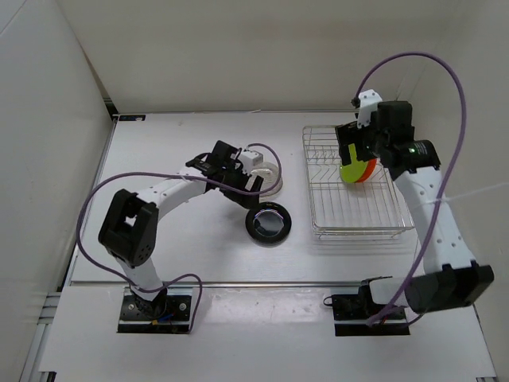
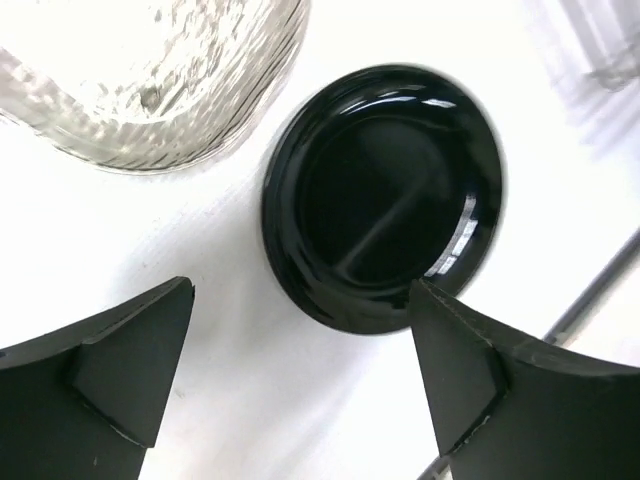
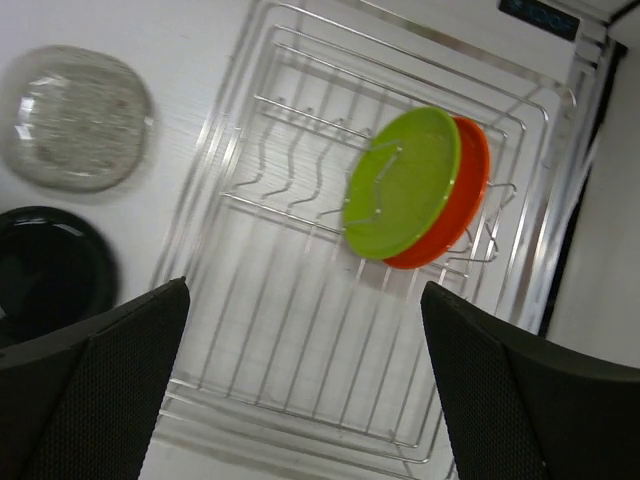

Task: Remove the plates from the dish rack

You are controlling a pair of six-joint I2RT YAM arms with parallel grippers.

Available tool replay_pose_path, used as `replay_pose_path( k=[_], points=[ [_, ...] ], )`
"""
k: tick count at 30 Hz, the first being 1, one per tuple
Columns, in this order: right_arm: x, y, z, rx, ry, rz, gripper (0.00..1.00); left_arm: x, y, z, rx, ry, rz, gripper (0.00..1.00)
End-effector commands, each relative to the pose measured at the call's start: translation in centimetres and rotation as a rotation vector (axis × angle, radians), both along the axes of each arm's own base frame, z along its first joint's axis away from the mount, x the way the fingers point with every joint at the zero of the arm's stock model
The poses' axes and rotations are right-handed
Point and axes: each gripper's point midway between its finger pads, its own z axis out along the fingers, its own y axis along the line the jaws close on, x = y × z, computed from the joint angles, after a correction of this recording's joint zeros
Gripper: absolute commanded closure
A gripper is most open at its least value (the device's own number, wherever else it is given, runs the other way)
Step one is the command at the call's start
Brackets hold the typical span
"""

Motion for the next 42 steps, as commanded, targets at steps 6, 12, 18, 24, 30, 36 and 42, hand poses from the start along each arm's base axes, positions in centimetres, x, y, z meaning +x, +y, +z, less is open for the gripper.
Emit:
replay_pose_path(
  k=[6,12,18,24,30,36,42],
  points=[
    [6.6,-4.4,-4.1,-0.227,0.06,-0.216,0.19,0.8,0.4,9.2,-0.076,-0.228,-0.02,0.0],
    [10.3,-5.3,-6.9,-0.323,0.116,-0.255,0.3,3.3,3.6,12.7,-0.096,-0.292,0.089,0.0],
    [12.3,-6.8,-9.3,-0.346,0.163,-0.295,0.3,3.4,5.6,13.8,-0.088,-0.347,0.146,0.0],
    [12.8,-9.3,-10.9,-0.335,0.208,-0.347,0.3,3.5,6.4,13.9,-0.091,-0.358,0.166,0.0],
    [12.7,-8.8,-11.4,-0.31,0.219,-0.329,0.35,3.8,6.5,14.8,-0.107,-0.367,0.176,0.0],
    [12.7,-8.8,-11.4,-0.303,0.219,-0.335,0.35,3.9,6.4,14.9,-0.112,-0.375,0.176,0.0],
    [12.6,-8.3,-11.8,-0.306,0.226,-0.325,0.35,3.8,6.5,14.5,-0.107,-0.367,0.175,0.0]
  ],
)
